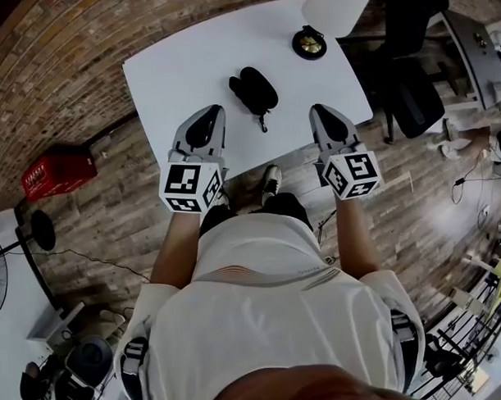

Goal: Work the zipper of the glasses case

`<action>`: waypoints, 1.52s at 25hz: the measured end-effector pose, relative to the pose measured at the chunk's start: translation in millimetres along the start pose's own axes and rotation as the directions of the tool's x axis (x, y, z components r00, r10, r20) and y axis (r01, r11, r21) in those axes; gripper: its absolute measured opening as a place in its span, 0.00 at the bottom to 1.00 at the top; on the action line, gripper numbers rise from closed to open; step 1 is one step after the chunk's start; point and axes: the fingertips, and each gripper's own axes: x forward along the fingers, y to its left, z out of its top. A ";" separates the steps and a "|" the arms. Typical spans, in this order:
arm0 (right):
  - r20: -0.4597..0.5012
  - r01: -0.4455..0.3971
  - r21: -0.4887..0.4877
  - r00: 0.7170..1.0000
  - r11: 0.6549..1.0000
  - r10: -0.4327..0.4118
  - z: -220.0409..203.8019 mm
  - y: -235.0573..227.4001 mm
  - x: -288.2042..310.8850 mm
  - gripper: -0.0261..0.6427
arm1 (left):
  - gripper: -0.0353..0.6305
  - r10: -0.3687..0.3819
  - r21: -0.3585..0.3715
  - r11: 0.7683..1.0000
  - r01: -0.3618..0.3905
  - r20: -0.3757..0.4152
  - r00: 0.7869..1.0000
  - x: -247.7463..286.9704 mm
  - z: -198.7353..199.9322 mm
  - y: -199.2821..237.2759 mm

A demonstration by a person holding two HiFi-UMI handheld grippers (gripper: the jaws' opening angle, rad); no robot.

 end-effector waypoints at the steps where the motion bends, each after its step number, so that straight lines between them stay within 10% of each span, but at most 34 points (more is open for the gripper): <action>1: -0.011 -0.011 0.001 1.000 1.000 0.011 -1.9 -1.5 5.3 0.17 | 0.09 0.006 -0.002 1.000 -0.006 -0.006 1.000 2.1 -1.6 2.1; 10: -0.192 -0.122 0.071 0.972 0.990 0.134 -60.0 6.8 62.4 0.69 | 0.09 0.050 -0.025 0.998 -0.051 -0.055 0.997 4.6 -19.3 22.0; 19: -0.386 -0.135 0.023 0.913 0.991 0.134 -152.0 11.9 125.1 0.96 | 0.09 0.056 -0.053 0.997 -0.063 -0.125 0.991 4.5 -49.8 33.3; 38: -0.589 -0.166 -0.059 0.802 0.984 0.100 -254.2 11.1 201.8 0.99 | 0.09 0.102 -0.114 0.985 -0.129 -0.215 0.971 1.9 -88.6 66.3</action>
